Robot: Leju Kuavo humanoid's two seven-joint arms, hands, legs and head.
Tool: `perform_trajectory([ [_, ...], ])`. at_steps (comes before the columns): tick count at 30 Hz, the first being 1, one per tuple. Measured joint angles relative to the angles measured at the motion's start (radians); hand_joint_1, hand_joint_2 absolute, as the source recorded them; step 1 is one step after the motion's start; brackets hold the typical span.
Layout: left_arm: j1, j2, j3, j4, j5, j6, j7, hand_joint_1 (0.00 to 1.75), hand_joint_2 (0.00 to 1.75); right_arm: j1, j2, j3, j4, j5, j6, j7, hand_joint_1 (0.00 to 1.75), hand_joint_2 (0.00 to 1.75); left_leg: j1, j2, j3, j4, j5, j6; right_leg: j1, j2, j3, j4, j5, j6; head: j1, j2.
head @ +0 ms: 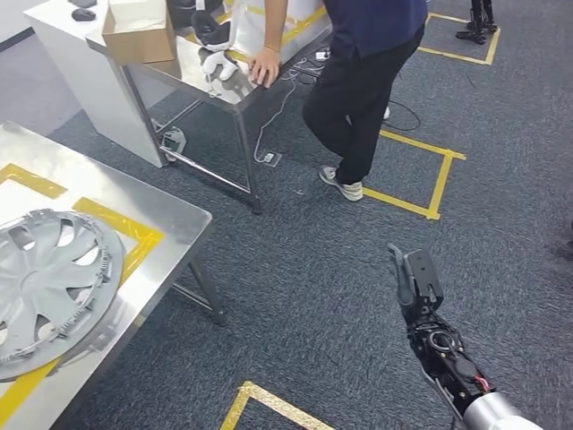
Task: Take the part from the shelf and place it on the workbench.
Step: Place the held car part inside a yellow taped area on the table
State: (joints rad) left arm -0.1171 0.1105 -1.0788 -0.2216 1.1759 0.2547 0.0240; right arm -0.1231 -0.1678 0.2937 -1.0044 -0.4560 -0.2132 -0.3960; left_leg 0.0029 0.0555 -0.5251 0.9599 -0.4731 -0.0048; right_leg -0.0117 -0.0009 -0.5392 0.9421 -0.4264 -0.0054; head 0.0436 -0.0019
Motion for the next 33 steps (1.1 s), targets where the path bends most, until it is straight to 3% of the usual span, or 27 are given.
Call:
perform_trajectory([
  [1, 0.000, 0.000, 0.000, 0.000, -0.001, 0.000, 0.000, 0.00, 0.00, -0.009, 0.000, -0.004, 0.049, -0.005, 0.005, -0.004, 0.00, 0.00, 0.002, -0.018, -0.021, 0.046, -0.028, -0.004, -0.003, 0.006, 0.001, -0.002, 0.002, -0.003, -0.006, 0.000],
  [3, 0.001, 0.000, 0.000, 0.000, -0.003, 0.000, 0.000, 0.00, 0.00, -0.024, 0.001, -0.010, 0.147, -0.012, 0.010, -0.002, 0.00, 0.00, 0.003, -0.044, -0.091, 0.192, -0.097, -0.008, -0.003, 0.018, -0.002, -0.003, 0.004, -0.007, -0.019, 0.000],
  [4, 0.002, 0.000, 0.000, 0.000, -0.003, 0.000, 0.000, 0.00, 0.00, -0.027, 0.001, -0.012, 0.192, -0.014, 0.008, 0.005, 0.00, 0.00, 0.003, -0.048, -0.125, 0.256, -0.119, -0.009, -0.003, 0.025, -0.003, -0.002, 0.004, -0.007, -0.023, 0.000],
  [5, 0.004, 0.000, 0.000, 0.000, -0.004, 0.000, 0.000, 0.00, 0.00, -0.029, 0.001, -0.013, 0.233, -0.015, 0.006, 0.014, 0.00, 0.00, 0.003, -0.049, -0.143, 0.286, -0.120, -0.008, -0.002, 0.034, -0.003, -0.002, 0.004, -0.008, -0.026, 0.000],
  [6, 0.006, 0.000, 0.000, 0.000, -0.004, 0.000, 0.000, 0.00, 0.00, -0.029, 0.002, -0.014, 0.272, -0.016, 0.005, 0.022, 0.00, 0.00, 0.003, -0.050, -0.140, 0.274, -0.101, -0.006, -0.002, 0.043, -0.003, -0.002, 0.004, -0.007, -0.027, 0.000],
  [7, 0.007, 0.000, 0.000, 0.000, -0.004, 0.000, 0.000, 0.00, 0.00, -0.029, 0.002, -0.015, 0.306, -0.018, 0.005, 0.026, 0.00, 0.00, 0.003, -0.054, -0.118, 0.221, -0.066, -0.003, -0.002, 0.053, -0.002, -0.002, 0.004, -0.007, -0.029, 0.000],
  [9, 0.007, 0.002, 0.000, 0.000, -0.004, 0.000, 0.000, 0.00, 0.00, -0.032, 0.005, -0.016, 0.363, -0.018, 0.006, 0.027, 0.00, 0.00, 0.004, -0.083, -0.050, 0.068, 0.007, 0.006, -0.001, 0.073, -0.002, 0.000, 0.003, -0.004, -0.031, 0.000],
  [10, 0.007, 0.004, 0.000, 0.000, -0.004, 0.000, 0.000, 0.00, 0.00, -0.035, 0.006, -0.016, 0.388, -0.018, 0.006, 0.027, 0.00, 0.00, 0.003, -0.095, -0.025, 0.013, 0.027, 0.010, 0.000, 0.081, -0.004, 0.001, 0.002, -0.001, -0.031, 0.000],
  [11, 0.005, 0.005, 0.000, 0.000, -0.005, 0.000, 0.000, 0.00, 0.00, -0.037, 0.008, -0.017, 0.410, -0.018, 0.007, 0.026, 0.00, 0.00, 0.002, -0.102, -0.011, -0.017, 0.034, 0.013, 0.001, 0.090, -0.006, 0.002, 0.002, 0.003, -0.031, 0.000],
  [13, 0.002, 0.005, 0.000, 0.000, -0.005, 0.000, 0.000, 0.00, 0.00, -0.040, 0.009, -0.018, 0.450, -0.018, 0.007, 0.029, 0.00, 0.00, 0.000, -0.090, -0.007, -0.025, 0.035, 0.018, 0.000, 0.105, -0.009, 0.000, 0.004, 0.013, -0.030, 0.000],
  [14, 0.000, 0.004, -0.001, 0.000, -0.005, 0.000, 0.000, 0.00, 0.00, -0.040, 0.010, -0.019, 0.468, -0.018, 0.004, 0.038, 0.00, 0.00, 0.001, -0.082, -0.005, -0.029, 0.036, 0.023, -0.002, 0.102, -0.011, 0.005, 0.000, 0.017, -0.029, 0.000],
  [16, -0.002, 0.002, -0.001, 0.000, -0.007, -0.001, 0.000, 0.00, 0.00, -0.041, 0.011, -0.021, 0.507, -0.021, -0.004, 0.069, 0.00, 0.00, 0.005, -0.064, 0.000, -0.039, 0.041, 0.033, -0.004, 0.068, -0.039, 0.065, -0.037, 0.022, -0.023, 0.000],
  [18, 0.001, 0.002, -0.001, 0.000, -0.009, -0.002, 0.000, 0.00, 0.00, -0.040, 0.012, -0.023, 0.544, -0.030, -0.012, 0.103, 0.00, 0.00, 0.005, -0.048, 0.002, -0.042, 0.040, 0.039, -0.008, 0.025, -0.101, 0.199, -0.106, 0.029, -0.011, 0.000],
  [19, 0.003, 0.002, -0.002, 0.000, -0.010, -0.003, 0.000, 0.00, 0.00, -0.037, 0.013, -0.024, 0.564, -0.033, -0.014, 0.118, 0.00, 0.00, 0.005, -0.040, 0.003, -0.042, 0.039, 0.040, -0.009, 0.015, -0.132, 0.263, -0.132, 0.034, -0.006, 0.000],
  [20, 0.005, 0.002, -0.002, 0.000, -0.012, -0.003, 0.000, 0.00, 0.00, -0.032, 0.014, -0.024, 0.582, -0.036, -0.015, 0.133, 0.00, 0.00, 0.005, -0.032, 0.003, -0.041, 0.038, 0.040, -0.010, 0.011, -0.147, 0.297, -0.138, 0.039, -0.003, 0.000],
  [21, 0.005, 0.002, -0.002, 0.000, -0.013, -0.004, 0.000, 0.00, 0.00, -0.026, 0.016, -0.025, 0.599, -0.037, -0.015, 0.148, 0.00, 0.00, 0.005, -0.025, 0.004, -0.040, 0.036, 0.039, -0.011, 0.008, -0.145, 0.294, -0.126, 0.042, 0.000, 0.000],
  [23, 0.006, 0.001, -0.002, 0.000, -0.015, -0.005, 0.000, 0.00, 0.00, -0.014, 0.017, -0.025, 0.630, -0.034, -0.019, 0.190, 0.00, 0.00, 0.005, -0.010, 0.009, -0.037, 0.030, 0.032, -0.011, -0.009, -0.082, 0.176, -0.060, 0.044, 0.007, 0.000],
  [25, 0.005, 0.001, -0.003, 0.000, -0.017, -0.006, 0.000, 0.00, 0.00, -0.004, 0.022, -0.024, 0.658, -0.018, -0.022, 0.253, 0.00, 0.00, 0.002, 0.003, 0.014, -0.030, 0.021, 0.022, -0.005, -0.037, -0.017, 0.049, -0.016, 0.037, 0.014, 0.000],
  [26, 0.005, 0.001, -0.003, 0.000, -0.018, -0.006, 0.000, 0.00, 0.00, 0.003, 0.027, -0.022, 0.671, -0.006, -0.023, 0.291, 0.00, 0.00, 0.000, 0.009, 0.016, -0.027, 0.017, 0.016, -0.002, -0.043, -0.003, 0.020, -0.011, 0.031, 0.014, 0.000],
  [29, 0.002, 0.002, -0.003, 0.000, -0.021, -0.007, 0.001, 0.00, 0.00, 0.036, 0.043, -0.012, 0.706, 0.018, -0.015, 0.413, 0.00, 0.00, 0.000, 0.022, 0.022, -0.023, 0.009, 0.001, 0.001, -0.024, -0.001, 0.013, -0.014, 0.012, 0.004, 0.000],
  [30, 0.002, 0.003, -0.003, 0.000, -0.022, -0.008, 0.002, 0.00, 0.00, 0.046, 0.048, -0.008, 0.715, 0.023, -0.012, 0.451, 0.00, 0.00, 0.003, 0.014, 0.018, -0.010, -0.003, -0.005, -0.001, -0.016, -0.001, 0.011, -0.013, 0.007, 0.001, 0.000],
  [31, 0.002, 0.003, -0.003, 0.000, -0.022, -0.008, 0.005, 0.00, 0.00, 0.053, 0.055, -0.004, 0.722, 0.026, -0.009, 0.482, 0.00, 0.00, 0.005, 0.000, 0.005, 0.023, -0.025, -0.010, -0.003, -0.009, 0.000, 0.009, -0.010, 0.001, -0.003, 0.000],
  [33, 0.002, 0.004, -0.003, 0.000, -0.022, -0.007, 0.012, 0.00, 0.00, 0.056, 0.068, 0.005, 0.735, 0.029, -0.005, 0.521, 0.00, 0.00, 0.006, -0.034, -0.054, 0.153, -0.097, -0.016, -0.004, 0.007, -0.004, 0.007, -0.006, -0.006, -0.016, 0.000],
])
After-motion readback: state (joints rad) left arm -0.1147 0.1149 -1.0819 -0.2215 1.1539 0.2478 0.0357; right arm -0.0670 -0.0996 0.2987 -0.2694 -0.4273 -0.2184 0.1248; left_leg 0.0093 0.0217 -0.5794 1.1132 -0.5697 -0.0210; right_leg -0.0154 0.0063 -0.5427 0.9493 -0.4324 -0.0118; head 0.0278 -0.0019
